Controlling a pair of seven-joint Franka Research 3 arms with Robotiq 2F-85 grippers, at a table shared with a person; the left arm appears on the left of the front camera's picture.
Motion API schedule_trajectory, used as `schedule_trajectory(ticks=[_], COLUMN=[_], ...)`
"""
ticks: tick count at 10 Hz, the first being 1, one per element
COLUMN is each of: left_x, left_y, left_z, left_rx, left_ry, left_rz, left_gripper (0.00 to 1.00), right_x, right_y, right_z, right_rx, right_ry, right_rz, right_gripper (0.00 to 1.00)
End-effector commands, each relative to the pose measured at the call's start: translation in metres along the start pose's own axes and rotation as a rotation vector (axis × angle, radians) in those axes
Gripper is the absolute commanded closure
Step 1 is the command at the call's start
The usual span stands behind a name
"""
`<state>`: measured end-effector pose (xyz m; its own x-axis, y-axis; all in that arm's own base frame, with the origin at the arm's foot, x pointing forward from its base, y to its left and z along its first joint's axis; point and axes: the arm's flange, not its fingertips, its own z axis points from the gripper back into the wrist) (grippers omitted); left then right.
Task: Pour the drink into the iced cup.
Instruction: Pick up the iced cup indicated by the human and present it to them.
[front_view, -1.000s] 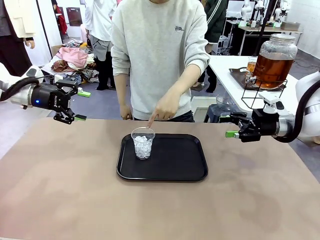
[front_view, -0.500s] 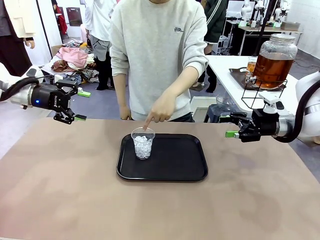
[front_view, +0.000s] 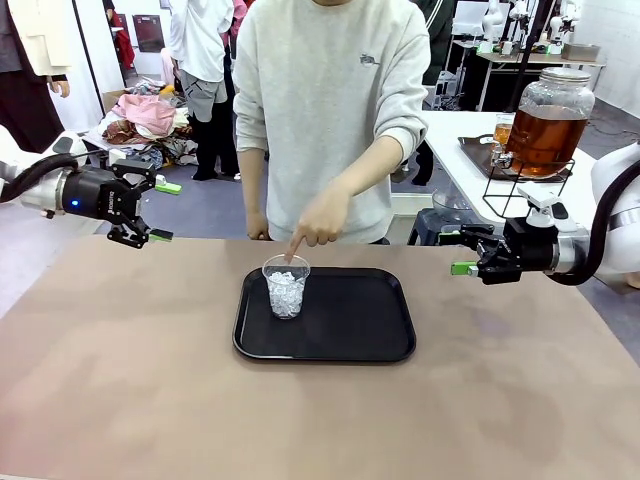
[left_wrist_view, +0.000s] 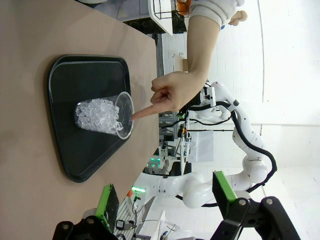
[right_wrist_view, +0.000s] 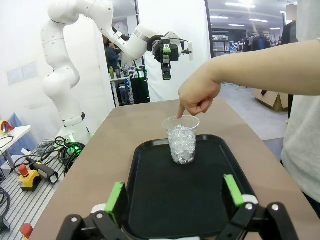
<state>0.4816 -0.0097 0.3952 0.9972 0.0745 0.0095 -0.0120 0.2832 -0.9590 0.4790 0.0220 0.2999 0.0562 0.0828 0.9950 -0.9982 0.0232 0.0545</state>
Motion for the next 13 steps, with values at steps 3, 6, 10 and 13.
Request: schedule_trajectory(ticks=[3, 6, 10, 13], left_x=[0.000, 0.009, 0.008, 0.010], left_y=[0.000, -0.012, -0.022, -0.026], left_z=[0.000, -0.001, -0.004, -0.003], left_rx=[0.000, 0.026, 0.110, 0.109], left_ry=[0.000, 0.095, 0.126, 0.133], left_rz=[0.000, -0.316, -0.677, -0.623], left_gripper=[0.00, 0.00, 0.00, 0.00], right_x=[0.002, 0.002, 0.002, 0.002], right_y=[-0.001, -0.001, -0.001, -0.001], right_z=[-0.001, -0.001, -0.001, -0.001], right_rx=[-0.002, -0.002, -0.002, -0.002], right_ry=[0.001, 0.001, 0.001, 0.001], right_rz=[0.005, 0.005, 0.005, 0.005], right_gripper=[0.00, 0.00, 0.00, 0.00])
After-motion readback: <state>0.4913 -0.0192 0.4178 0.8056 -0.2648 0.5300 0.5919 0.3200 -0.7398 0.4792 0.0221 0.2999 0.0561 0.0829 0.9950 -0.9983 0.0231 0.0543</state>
